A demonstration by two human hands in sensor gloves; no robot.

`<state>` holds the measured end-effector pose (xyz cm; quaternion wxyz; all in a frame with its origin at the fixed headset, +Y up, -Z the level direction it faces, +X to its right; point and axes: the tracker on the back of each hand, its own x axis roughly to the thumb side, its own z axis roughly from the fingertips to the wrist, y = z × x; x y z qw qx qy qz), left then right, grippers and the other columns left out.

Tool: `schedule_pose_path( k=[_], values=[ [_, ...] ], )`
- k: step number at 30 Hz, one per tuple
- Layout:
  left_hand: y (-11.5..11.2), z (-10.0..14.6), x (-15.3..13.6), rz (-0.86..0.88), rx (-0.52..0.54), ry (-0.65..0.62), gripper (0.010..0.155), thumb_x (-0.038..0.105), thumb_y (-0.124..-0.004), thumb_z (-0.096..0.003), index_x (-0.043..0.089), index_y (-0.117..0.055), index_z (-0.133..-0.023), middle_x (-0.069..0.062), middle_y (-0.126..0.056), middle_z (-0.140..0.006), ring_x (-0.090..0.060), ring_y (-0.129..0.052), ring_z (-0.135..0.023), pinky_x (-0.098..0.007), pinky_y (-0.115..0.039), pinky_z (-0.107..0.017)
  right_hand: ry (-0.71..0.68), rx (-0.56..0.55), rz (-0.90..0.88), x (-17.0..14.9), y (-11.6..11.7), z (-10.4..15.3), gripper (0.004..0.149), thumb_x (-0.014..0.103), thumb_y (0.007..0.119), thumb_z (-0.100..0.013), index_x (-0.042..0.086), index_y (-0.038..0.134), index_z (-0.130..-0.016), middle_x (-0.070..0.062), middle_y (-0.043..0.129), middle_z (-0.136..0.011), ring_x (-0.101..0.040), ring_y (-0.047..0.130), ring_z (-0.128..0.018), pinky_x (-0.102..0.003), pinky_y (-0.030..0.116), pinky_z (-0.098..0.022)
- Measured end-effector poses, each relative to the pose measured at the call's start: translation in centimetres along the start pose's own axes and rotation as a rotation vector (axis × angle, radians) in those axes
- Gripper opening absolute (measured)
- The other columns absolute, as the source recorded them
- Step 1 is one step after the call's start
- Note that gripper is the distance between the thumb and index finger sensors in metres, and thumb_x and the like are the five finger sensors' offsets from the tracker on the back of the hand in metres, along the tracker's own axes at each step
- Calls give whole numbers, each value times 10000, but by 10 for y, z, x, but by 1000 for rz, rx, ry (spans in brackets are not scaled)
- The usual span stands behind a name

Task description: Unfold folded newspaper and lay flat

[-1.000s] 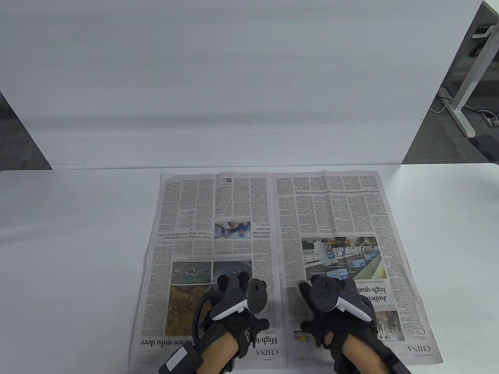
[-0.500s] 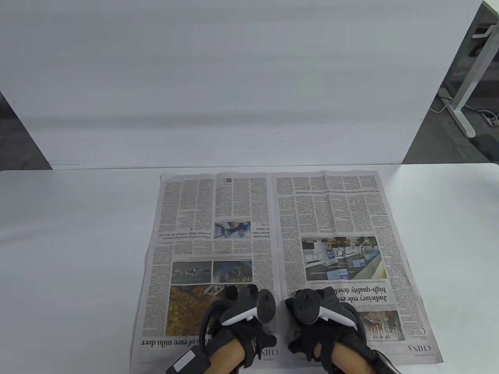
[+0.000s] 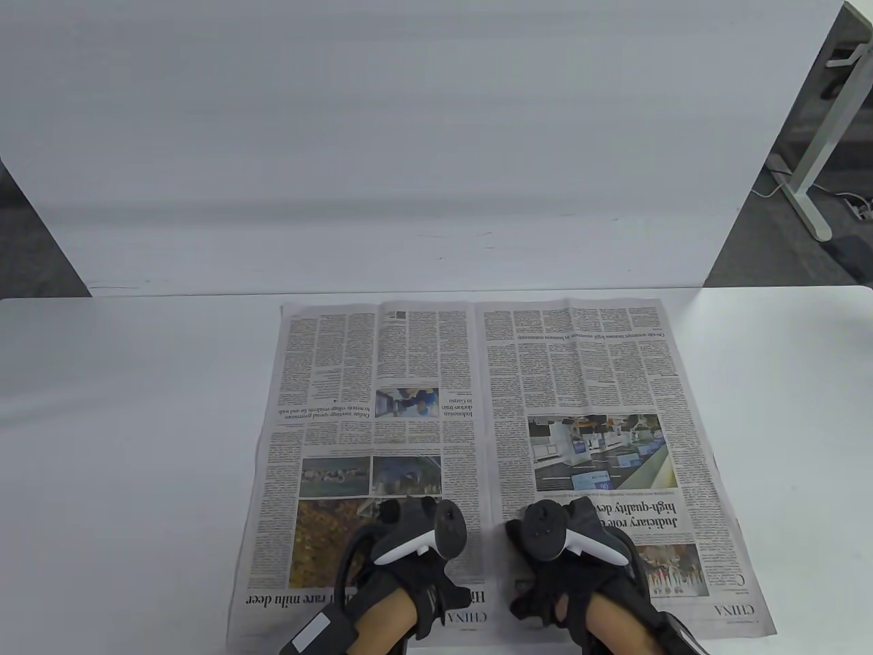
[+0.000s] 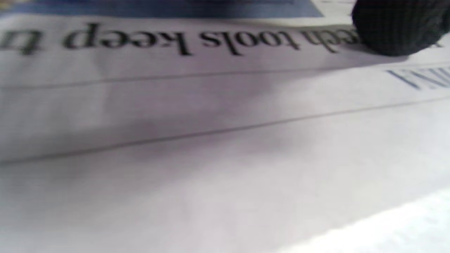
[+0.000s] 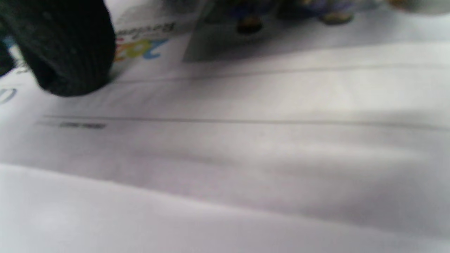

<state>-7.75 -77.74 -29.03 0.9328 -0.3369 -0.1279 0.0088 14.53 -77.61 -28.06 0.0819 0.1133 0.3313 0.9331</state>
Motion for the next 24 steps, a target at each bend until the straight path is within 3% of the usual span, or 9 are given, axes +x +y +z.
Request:
schedule_pose_path(
  k=[18,24],
  values=[
    [-3,21,-97,138,-15,109,995,609,-829,-391,420,-65,-1000,-52,134,-1061,-596,92,-923,-867,-231,-597,108,-36,-86,-95,-12,20,1031,569,916,-339,344,178,-1022,-71,7,-1089,-504,-6,-921,-851,307,-486],
    [-12,33,-126,159,39,69,977,597,-832,-388,411,-106,-1014,-42,99,-1075,-539,100,-951,-786,-146,-654,161,-54,-123,-140,-10,38,1024,573,902,-342,344,172,-1022,-78,0,-1087,-493,-14,-925,-838,292,-503]
  ],
)
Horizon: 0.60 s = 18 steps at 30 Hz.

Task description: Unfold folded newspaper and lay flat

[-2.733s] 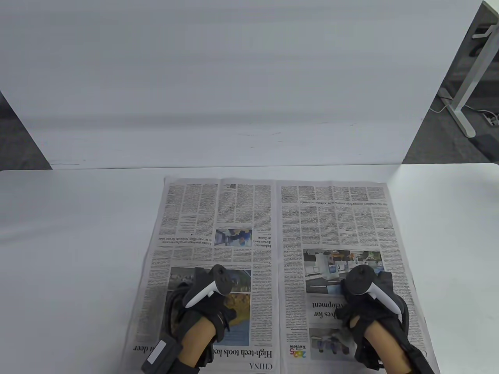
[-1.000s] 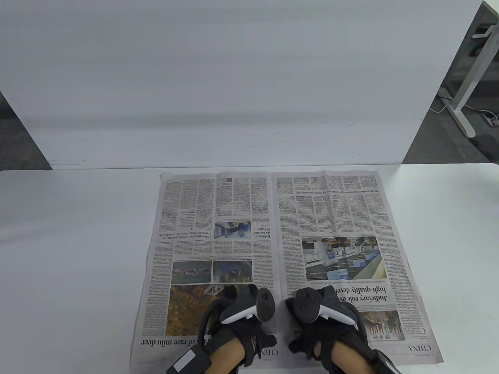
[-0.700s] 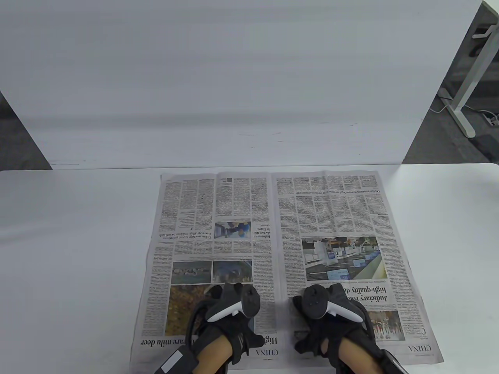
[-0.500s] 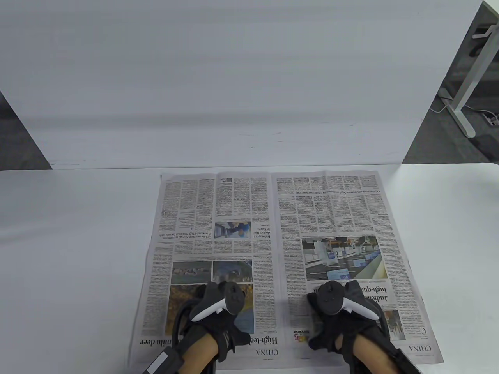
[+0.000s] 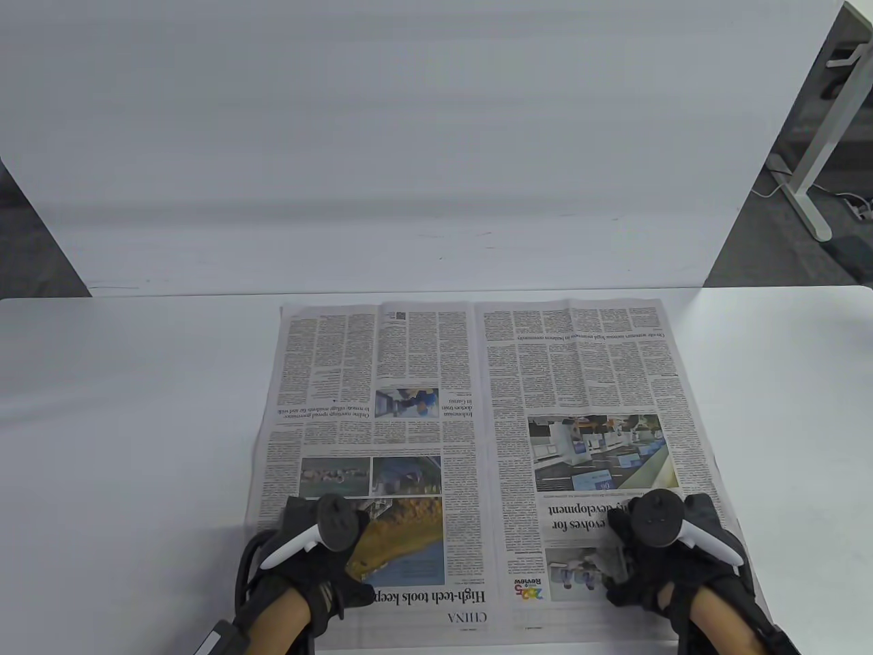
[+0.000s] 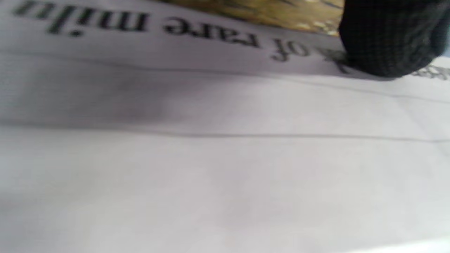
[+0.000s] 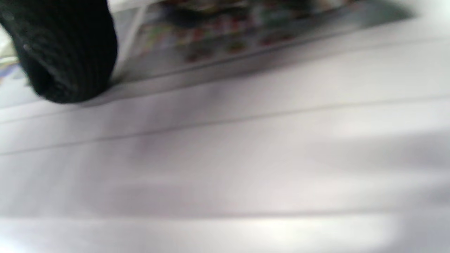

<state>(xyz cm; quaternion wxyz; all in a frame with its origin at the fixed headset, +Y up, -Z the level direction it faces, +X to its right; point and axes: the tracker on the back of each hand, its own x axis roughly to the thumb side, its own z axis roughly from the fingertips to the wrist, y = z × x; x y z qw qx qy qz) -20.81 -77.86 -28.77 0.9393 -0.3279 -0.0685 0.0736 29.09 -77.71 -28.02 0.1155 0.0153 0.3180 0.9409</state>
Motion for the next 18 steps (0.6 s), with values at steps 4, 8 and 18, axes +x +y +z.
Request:
schedule_pose_path(
  k=[4,8,18],
  values=[
    [2,4,-16,34,-12,43,974,577,-842,-392,417,-108,-1011,-35,102,-1072,-514,110,-960,-766,-129,-676,13,-14,-30,-29,-2,7,1018,562,899,-347,331,176,-1025,-88,0,-1086,-479,-19,-929,-823,271,-515],
    [4,4,-23,67,-17,68,974,552,-855,-394,418,-112,-1009,-39,107,-1067,-499,119,-960,-758,-123,-678,14,-14,-43,-38,-3,9,1013,548,894,-353,323,173,-1027,-97,-6,-1084,-475,-27,-931,-814,251,-528],
    [12,6,-15,66,31,64,920,532,-814,-424,349,-151,-1035,-115,29,-1093,-546,21,-989,-765,-188,-703,16,-145,-118,-36,-10,15,887,506,852,-404,228,320,-1057,-157,144,-1123,-547,96,-961,-816,299,-575]
  ],
)
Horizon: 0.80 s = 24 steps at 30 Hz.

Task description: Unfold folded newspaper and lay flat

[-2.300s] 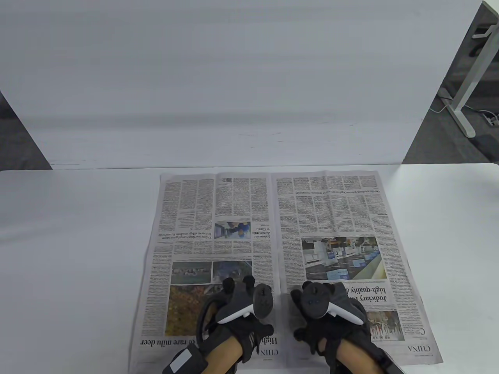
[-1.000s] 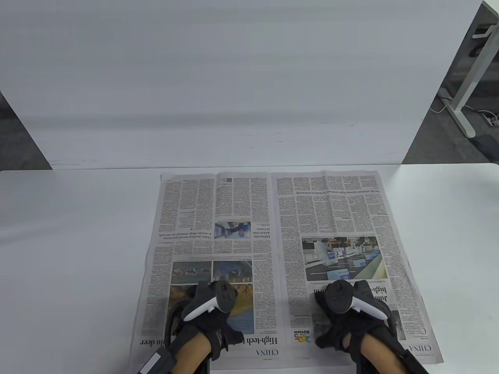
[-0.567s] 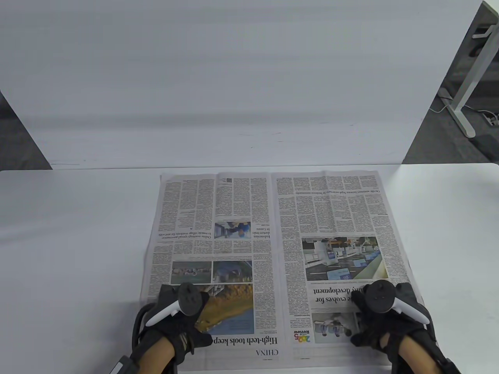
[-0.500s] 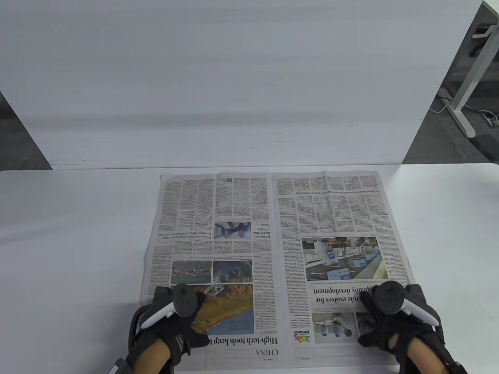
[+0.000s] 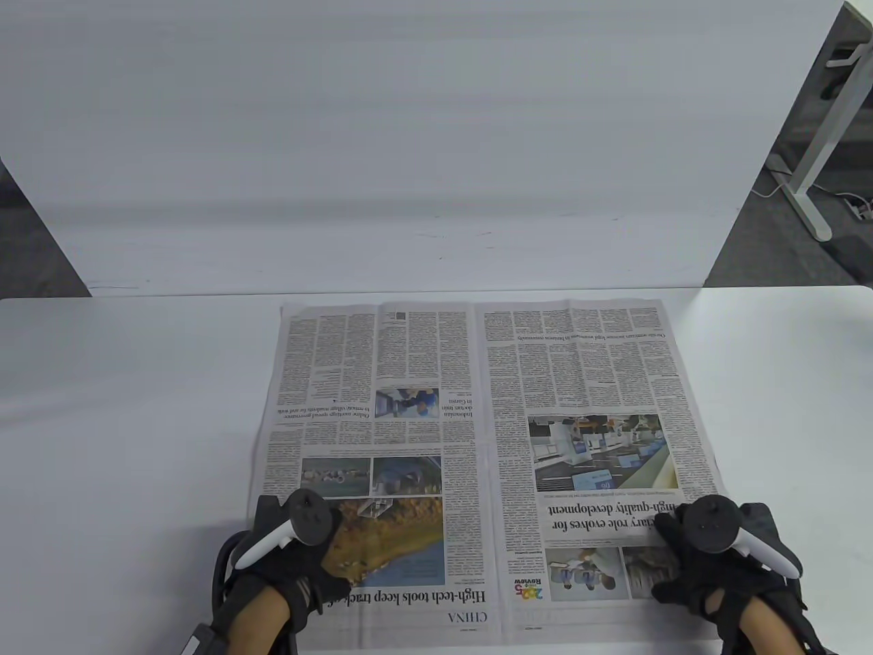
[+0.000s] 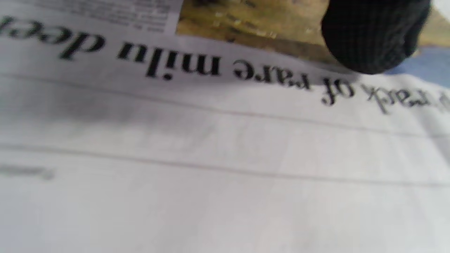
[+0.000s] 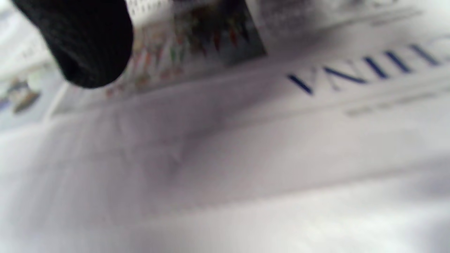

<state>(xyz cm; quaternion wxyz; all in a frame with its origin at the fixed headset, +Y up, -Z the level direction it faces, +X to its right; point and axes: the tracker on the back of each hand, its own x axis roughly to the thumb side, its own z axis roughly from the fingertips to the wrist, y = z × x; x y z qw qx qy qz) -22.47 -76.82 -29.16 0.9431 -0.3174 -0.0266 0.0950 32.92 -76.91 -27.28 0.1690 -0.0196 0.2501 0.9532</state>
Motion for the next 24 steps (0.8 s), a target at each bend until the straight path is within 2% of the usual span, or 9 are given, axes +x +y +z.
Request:
schedule_pose_path(
  k=[3,6,10,12,18,24],
  values=[
    [8,4,0,51,115,1,859,506,-777,-442,333,-194,-1048,-128,4,-1101,-546,-5,-995,-754,-222,-711,37,-167,5,-2,-7,2,769,459,801,-429,216,424,-1054,-150,243,-1139,-549,215,-996,-793,361,-613],
    [13,1,-4,94,196,8,809,478,-754,-451,322,-241,-1057,-135,-36,-1112,-544,-38,-1006,-746,-237,-715,40,-243,-5,-6,-12,-3,692,430,766,-443,209,504,-1044,-138,319,-1147,-543,269,-1008,-783,374,-625],
    [12,-7,-11,133,181,23,754,466,-739,-455,302,-330,-1067,-169,-200,-1143,-558,-166,-1026,-737,-265,-717,39,-256,-5,-7,-12,-10,639,411,753,-445,201,582,-1024,-120,426,-1146,-544,305,-1007,-784,368,-624],
    [11,-8,-12,135,157,17,746,466,-728,-457,297,-333,-1067,-155,-171,-1137,-540,-123,-1018,-733,-244,-713,42,-232,1,-6,-11,-12,633,411,753,-445,184,596,-1014,-135,466,-1130,-549,343,-998,-786,376,-615],
    [16,-1,-12,144,139,22,728,462,-717,-462,285,-360,-1071,-168,-254,-1145,-556,-194,-1027,-730,-299,-711,53,-259,10,-3,-16,-5,604,415,762,-442,144,695,-977,-172,587,-1091,-576,441,-977,-790,405,-596],
    [17,13,-14,170,82,40,700,454,-712,-468,256,-423,-1075,-173,-331,-1146,-557,-262,-1033,-725,-350,-702,83,-281,59,4,-20,6,550,427,798,-427,111,847,-875,-202,762,-991,-543,645,-931,-758,501,-590]
  ],
)
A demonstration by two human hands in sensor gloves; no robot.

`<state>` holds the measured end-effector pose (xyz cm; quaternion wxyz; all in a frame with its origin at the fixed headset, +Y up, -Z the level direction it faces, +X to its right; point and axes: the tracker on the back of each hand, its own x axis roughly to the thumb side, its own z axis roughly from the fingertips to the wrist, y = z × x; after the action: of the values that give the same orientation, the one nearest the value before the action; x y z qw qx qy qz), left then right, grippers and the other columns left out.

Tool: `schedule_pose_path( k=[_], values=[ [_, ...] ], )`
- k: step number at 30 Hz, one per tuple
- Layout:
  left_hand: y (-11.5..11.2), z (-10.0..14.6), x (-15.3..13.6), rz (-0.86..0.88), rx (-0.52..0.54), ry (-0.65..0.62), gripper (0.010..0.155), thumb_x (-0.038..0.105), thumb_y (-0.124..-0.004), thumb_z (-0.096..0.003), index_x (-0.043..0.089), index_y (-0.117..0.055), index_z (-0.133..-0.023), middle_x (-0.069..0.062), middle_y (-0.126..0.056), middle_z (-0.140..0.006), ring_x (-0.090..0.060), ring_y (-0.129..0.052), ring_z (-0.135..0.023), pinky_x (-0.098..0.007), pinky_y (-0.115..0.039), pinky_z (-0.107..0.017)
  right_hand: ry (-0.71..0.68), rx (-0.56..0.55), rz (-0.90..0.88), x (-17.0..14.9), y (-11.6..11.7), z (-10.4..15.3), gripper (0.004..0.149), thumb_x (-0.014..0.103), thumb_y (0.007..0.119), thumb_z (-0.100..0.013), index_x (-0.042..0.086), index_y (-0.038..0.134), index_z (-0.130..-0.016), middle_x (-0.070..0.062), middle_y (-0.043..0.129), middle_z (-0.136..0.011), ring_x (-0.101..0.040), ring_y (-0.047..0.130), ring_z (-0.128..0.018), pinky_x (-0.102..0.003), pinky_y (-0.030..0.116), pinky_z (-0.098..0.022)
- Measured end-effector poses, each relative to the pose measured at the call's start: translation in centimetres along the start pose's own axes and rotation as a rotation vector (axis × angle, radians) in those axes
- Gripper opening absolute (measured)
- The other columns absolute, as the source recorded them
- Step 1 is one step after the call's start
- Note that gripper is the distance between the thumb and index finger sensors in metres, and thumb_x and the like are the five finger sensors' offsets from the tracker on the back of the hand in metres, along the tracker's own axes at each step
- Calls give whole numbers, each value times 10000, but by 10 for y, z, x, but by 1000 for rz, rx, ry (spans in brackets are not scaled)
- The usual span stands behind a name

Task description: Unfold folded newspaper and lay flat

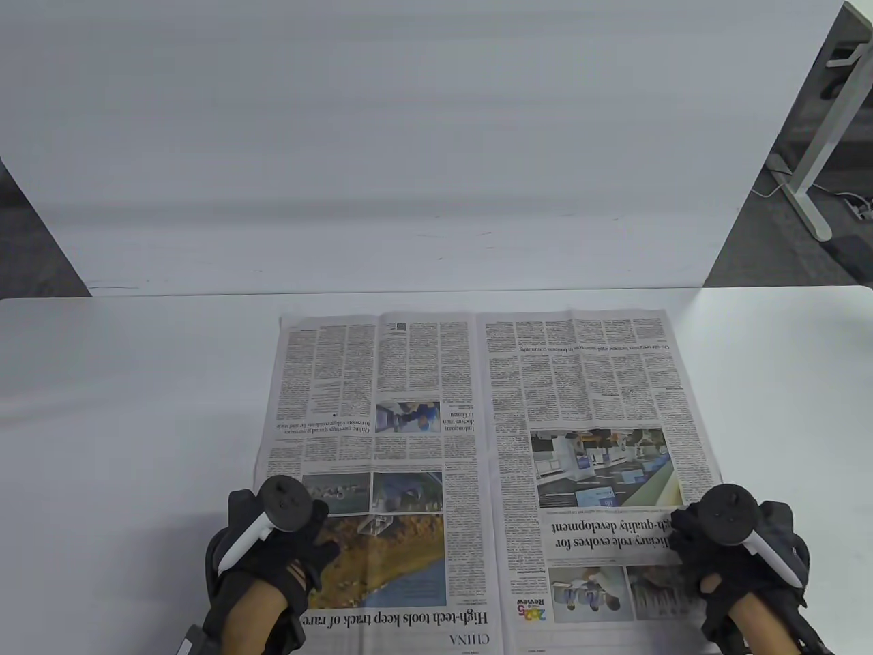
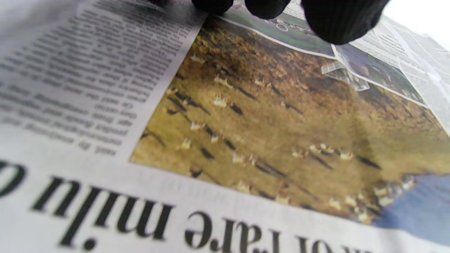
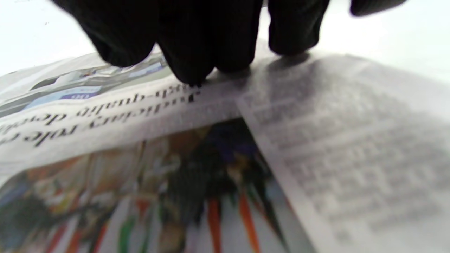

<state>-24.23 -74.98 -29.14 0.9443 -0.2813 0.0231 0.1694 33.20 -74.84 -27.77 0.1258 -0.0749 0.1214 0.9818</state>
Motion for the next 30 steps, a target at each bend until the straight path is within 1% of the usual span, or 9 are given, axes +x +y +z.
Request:
schedule_pose_path(
  k=[3,7,11,15,17,22,25,27,30],
  values=[
    [0,5,-2,27,-47,7,697,451,-709,-471,249,-426,-1075,-175,-328,-1145,-558,-253,-1029,-728,-358,-696,24,29,11,2,-2,6,533,435,820,-420,103,895,-830,-210,817,-939,-524,708,-903,-732,542,-592],
    [-1,7,-3,46,-73,6,696,447,-710,-473,241,-430,-1076,-187,-319,-1140,-574,-244,-1015,-728,-380,-693,26,43,16,2,-1,8,534,429,824,-420,95,890,-831,-220,810,-936,-530,703,-902,-730,547,-593],
    [8,7,7,24,-17,0,697,427,-722,-470,225,-436,-1072,-241,-348,-1128,-620,-337,-1000,-721,-416,-683,26,9,17,7,-10,8,532,420,828,-418,83,905,-822,-237,867,-927,-547,727,-892,-742,534,-592],
    [29,21,34,-34,-9,24,701,415,-728,-473,227,-429,-1077,-238,-318,-1135,-625,-333,-1004,-726,-420,-686,-10,-59,-71,24,-44,16,534,401,831,-427,52,906,-823,-278,879,-914,-581,753,-863,-746,535,-588],
    [42,27,57,-20,-19,13,703,424,-722,-477,233,-416,-1080,-237,-306,-1137,-623,-325,-1006,-723,-419,-689,-31,-75,-99,45,-67,18,534,399,830,-431,45,905,-824,-287,889,-905,-586,761,-856,-746,536,-588],
    [51,24,110,-76,54,-41,704,446,-707,-479,243,-410,-1083,-231,-313,-1141,-618,-336,-1012,-719,-428,-691,-39,-71,-137,97,-85,14,538,401,824,-439,48,890,-839,-290,887,-909,-585,761,-859,-741,536,-595],
    [33,6,143,-93,98,-161,703,453,-700,-476,255,-404,-1081,-223,-313,-1143,-611,-349,-1017,-715,-432,-693,-84,-111,-158,132,-70,7,545,409,815,-440,76,858,-870,-266,844,-957,-579,740,-881,-739,523,-608],
    [13,-9,157,-80,117,-230,706,453,-698,-473,257,-393,-1078,-221,-304,-1139,-608,-347,-1014,-711,-433,-692,-128,-153,-156,155,-41,1,568,408,808,-438,98,805,-914,-248,759,-1022,-587,699,-907,-749,501,-616],
    [-15,-25,167,-136,200,-247,718,451,-703,-466,264,-374,-1076,-204,-231,-1137,-609,-290,-1015,-724,-402,-694,-192,-199,-60,174,-3,-4,629,419,787,-438,169,668,-1002,-199,554,-1126,-595,575,-977,-766,456,-636]
  ],
)
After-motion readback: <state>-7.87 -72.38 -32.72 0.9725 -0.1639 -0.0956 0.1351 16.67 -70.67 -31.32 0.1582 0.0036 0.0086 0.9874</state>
